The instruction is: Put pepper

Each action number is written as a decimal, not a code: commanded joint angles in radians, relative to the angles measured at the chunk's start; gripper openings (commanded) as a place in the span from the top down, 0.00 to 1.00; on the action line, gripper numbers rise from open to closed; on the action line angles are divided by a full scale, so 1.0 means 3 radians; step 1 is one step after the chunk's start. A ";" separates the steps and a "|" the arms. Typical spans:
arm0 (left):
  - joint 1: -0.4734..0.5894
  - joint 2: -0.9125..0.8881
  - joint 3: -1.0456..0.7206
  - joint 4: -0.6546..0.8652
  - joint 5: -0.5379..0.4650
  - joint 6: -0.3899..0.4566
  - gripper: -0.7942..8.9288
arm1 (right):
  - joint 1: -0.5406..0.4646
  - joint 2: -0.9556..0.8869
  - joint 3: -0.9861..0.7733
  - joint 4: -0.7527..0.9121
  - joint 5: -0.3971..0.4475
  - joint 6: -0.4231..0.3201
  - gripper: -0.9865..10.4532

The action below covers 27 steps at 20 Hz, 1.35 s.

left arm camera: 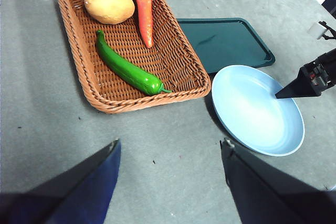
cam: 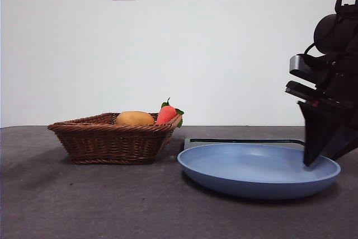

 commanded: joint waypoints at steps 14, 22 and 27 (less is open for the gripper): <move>-0.0659 0.0682 0.0281 0.0362 -0.0645 -0.0470 0.57 | -0.0161 -0.0950 0.0112 -0.0175 0.0006 0.0210 0.91; -0.1160 0.2524 0.1483 0.0397 -0.1391 -0.0556 0.57 | -0.0399 -0.1854 0.0259 -0.0367 0.0001 0.0215 0.91; -0.1242 0.3564 0.2296 0.0064 -0.1692 -0.0598 0.57 | -0.0398 -0.1985 0.0259 -0.0371 -0.0001 0.0214 0.91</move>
